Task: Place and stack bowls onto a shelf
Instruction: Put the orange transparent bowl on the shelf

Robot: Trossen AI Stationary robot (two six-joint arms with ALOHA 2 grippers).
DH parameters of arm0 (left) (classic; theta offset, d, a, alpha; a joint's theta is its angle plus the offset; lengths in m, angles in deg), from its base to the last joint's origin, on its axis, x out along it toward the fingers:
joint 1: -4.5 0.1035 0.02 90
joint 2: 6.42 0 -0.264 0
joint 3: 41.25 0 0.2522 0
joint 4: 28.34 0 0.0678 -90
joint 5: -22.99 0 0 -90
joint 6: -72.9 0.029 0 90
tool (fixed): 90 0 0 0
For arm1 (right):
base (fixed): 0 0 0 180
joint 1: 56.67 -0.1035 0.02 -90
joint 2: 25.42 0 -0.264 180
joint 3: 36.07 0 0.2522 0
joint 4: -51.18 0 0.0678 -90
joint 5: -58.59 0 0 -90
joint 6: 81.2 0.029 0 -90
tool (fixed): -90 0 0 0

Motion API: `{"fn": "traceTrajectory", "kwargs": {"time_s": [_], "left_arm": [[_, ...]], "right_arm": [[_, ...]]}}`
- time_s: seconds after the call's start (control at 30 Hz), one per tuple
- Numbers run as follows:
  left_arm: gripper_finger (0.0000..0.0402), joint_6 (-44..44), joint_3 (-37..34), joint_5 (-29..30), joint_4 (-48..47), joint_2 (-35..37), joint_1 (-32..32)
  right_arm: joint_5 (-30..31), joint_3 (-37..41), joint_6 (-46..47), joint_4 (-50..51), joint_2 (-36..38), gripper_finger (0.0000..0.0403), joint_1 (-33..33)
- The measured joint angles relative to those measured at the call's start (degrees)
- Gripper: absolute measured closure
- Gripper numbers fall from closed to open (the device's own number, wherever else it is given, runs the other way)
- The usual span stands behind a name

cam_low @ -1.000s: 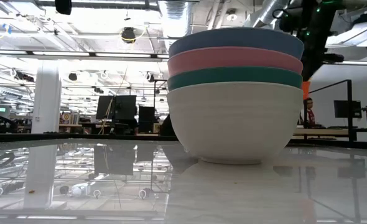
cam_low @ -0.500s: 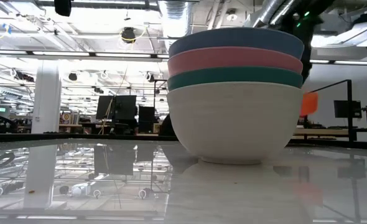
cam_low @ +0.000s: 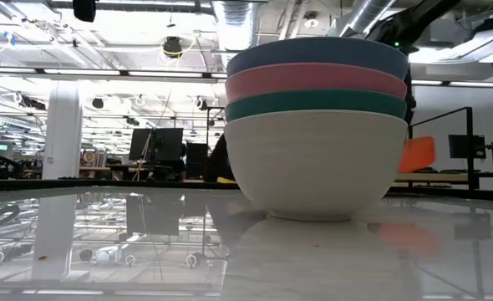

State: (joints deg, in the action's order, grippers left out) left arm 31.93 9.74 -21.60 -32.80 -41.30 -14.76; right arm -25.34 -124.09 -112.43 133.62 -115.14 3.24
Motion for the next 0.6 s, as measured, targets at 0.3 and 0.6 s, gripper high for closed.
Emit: {"fn": "traceTrajectory", "kwargs": {"time_s": [0.3,0.6], "left_arm": [[0.0157,0.2,0.0,0.9,-1.0,0.0,0.0],[0.0157,0.2,0.0,1.7,-1.0,0.0,0.0]], "right_arm": [[0.2,0.1,-1.9,-0.6,-0.5,0.0353,1.0],[2.3,0.1,-0.5,-1.4,-0.5,0.0224,1.0]]}}
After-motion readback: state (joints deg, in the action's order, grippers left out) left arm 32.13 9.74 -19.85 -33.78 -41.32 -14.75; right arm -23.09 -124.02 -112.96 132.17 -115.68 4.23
